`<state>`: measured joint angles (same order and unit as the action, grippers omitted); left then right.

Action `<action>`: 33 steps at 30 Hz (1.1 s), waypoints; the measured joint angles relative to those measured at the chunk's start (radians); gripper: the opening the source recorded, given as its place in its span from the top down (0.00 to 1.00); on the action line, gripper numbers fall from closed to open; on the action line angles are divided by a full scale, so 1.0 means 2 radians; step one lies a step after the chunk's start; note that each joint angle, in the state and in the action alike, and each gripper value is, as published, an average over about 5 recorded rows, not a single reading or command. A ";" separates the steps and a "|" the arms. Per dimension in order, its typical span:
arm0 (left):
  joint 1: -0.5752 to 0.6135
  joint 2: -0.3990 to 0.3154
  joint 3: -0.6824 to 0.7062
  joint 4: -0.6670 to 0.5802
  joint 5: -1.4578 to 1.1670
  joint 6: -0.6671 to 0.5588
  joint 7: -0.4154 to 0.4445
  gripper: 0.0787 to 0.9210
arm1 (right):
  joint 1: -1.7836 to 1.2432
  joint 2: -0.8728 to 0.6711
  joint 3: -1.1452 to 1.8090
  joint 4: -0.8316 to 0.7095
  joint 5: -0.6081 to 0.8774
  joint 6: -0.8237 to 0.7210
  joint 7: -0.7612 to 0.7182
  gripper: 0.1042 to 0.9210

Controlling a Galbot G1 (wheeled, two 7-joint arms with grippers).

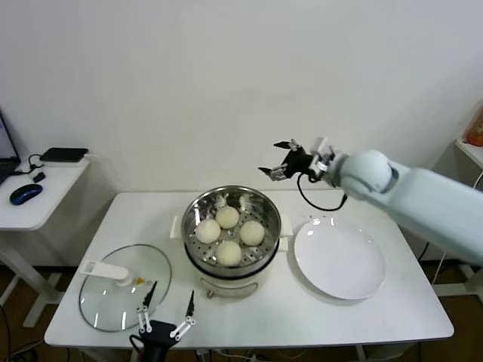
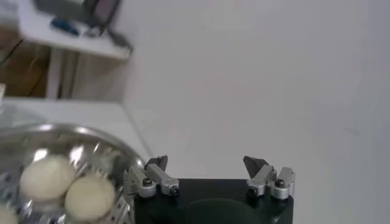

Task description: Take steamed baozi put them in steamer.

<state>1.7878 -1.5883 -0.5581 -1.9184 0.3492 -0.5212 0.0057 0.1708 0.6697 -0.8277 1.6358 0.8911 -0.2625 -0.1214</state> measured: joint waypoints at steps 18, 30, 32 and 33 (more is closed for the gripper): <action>0.003 -0.008 0.004 0.008 0.012 -0.008 -0.003 0.12 | -0.588 0.135 0.541 0.115 -0.214 0.201 0.079 0.12; 0.011 -0.009 0.012 0.007 0.021 -0.012 -0.004 0.12 | -0.825 0.282 0.637 0.125 -0.299 0.325 0.106 0.12; 0.014 -0.008 0.012 0.005 0.022 -0.013 -0.005 0.12 | -0.841 0.295 0.644 0.125 -0.306 0.336 0.109 0.12; 0.015 -0.008 0.012 0.004 0.022 -0.013 -0.005 0.12 | -0.849 0.300 0.647 0.125 -0.309 0.341 0.110 0.12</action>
<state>1.8168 -1.6045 -0.5338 -1.9098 0.3929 -0.5475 -0.0044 -1.5267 1.2694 0.4659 1.8850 0.2726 0.4188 0.0982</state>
